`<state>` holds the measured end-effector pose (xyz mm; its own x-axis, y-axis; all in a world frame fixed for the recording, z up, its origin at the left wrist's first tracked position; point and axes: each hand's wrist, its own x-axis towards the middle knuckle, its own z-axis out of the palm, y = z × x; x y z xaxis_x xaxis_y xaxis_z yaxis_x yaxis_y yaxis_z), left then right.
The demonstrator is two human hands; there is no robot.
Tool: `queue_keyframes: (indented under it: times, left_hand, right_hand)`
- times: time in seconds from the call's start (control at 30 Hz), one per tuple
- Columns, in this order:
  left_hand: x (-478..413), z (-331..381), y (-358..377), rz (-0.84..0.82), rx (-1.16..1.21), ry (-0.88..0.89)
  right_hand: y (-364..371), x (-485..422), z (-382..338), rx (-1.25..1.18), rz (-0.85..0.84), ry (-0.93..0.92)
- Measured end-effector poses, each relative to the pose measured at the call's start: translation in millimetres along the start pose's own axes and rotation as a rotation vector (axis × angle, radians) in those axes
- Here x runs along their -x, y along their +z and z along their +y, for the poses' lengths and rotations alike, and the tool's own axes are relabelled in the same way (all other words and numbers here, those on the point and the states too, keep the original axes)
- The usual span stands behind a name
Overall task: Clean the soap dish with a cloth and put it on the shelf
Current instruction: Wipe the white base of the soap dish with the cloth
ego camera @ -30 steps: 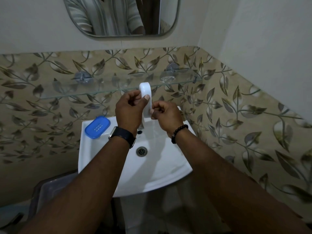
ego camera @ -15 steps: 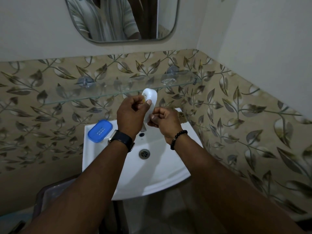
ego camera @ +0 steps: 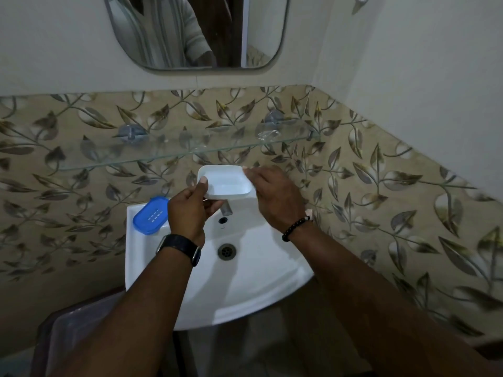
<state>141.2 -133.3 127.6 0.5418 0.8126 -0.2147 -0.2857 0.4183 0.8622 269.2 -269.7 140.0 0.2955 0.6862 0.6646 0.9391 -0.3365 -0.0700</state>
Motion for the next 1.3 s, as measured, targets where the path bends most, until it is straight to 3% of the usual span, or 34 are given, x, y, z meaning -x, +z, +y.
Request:
queue_keyframes:
  times: [0.13, 0.43, 0.67, 0.77, 0.97, 1.17, 1.23, 1.3]
  left_hand:
    - [-2.8, -11.3, -10.6, 0.007, 0.021, -0.024]
    - [-13.6, -27.6, -29.0, 0.032, 0.056, -0.01]
    - [-19.2, -50.7, -26.0, 0.114, 0.025, 0.052]
    - [-22.0, -57.0, -21.8, 0.132, 0.029, 0.028]
    - [-26.4, -62.0, -15.8, 0.142, 0.041, 0.009]
    - [-28.1, -57.9, -15.2, 0.153, 0.073, 0.015]
    - [-25.2, -52.6, -15.6, 0.149, 0.082, 0.022]
    - [-22.0, -49.2, -17.5, 0.153, 0.078, 0.035]
  right_hand:
    - [10.9, -1.8, 38.7, 0.05, -0.168, 0.166]
    - [80.0, 1.4, 116.5, 0.036, -0.538, 0.348]
    - [148.4, -6.0, 164.2, 0.069, -0.76, 0.369]
    - [169.1, 8.7, 174.2, 0.129, -0.842, 0.278]
    - [185.1, 14.0, 171.2, 0.246, -0.698, 0.309]
    - [183.5, 6.4, 181.9, 0.226, -0.661, 0.26]
    - [177.1, 2.8, 179.5, 0.154, -0.642, 0.375]
    - [165.2, 2.3, 174.9, -0.02, -0.494, 0.602]
